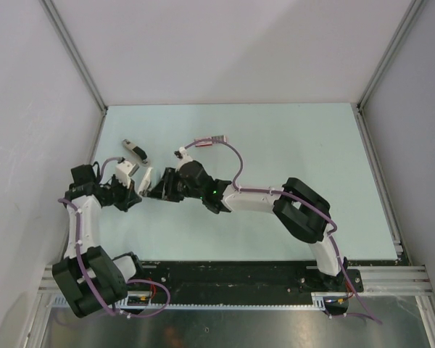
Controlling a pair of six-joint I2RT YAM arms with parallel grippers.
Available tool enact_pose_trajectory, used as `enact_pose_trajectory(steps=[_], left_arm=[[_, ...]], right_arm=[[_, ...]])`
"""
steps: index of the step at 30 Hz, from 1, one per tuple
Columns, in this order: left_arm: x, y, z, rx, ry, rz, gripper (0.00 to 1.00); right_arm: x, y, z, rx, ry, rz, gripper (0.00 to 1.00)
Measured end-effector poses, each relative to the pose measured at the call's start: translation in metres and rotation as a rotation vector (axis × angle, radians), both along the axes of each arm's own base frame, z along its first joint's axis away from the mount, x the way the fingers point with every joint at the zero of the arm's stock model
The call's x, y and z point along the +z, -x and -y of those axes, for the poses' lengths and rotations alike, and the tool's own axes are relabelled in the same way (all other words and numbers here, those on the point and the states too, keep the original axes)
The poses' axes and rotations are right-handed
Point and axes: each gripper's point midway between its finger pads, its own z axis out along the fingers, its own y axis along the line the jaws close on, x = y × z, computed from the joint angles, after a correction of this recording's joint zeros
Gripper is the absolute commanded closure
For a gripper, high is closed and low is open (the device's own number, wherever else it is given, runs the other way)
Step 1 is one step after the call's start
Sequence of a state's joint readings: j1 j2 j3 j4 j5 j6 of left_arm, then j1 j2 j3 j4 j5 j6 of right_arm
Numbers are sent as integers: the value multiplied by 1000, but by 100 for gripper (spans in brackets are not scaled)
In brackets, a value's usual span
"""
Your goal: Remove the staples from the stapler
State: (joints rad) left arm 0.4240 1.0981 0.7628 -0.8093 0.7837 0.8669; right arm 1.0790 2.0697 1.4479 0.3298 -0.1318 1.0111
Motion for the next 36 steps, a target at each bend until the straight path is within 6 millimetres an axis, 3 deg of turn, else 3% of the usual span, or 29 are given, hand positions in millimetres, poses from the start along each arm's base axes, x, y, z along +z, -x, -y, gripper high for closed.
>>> enact_pose_trajectory(steps=[9, 17, 28, 36], left_arm=[[-7, 0, -14, -20, -87, 31, 100], [-21, 6, -31, -62, -247, 74, 100], [-14, 1, -50, -128, -508, 286, 100], [-5, -7, -56, -179, -617, 388, 100]], right_arm=[[-8, 5, 2, 48, 41, 44, 100], [-25, 23, 6, 160, 135, 164, 100], [-30, 48, 10, 243, 264, 394, 100], [-32, 49, 11, 246, 307, 468, 100]])
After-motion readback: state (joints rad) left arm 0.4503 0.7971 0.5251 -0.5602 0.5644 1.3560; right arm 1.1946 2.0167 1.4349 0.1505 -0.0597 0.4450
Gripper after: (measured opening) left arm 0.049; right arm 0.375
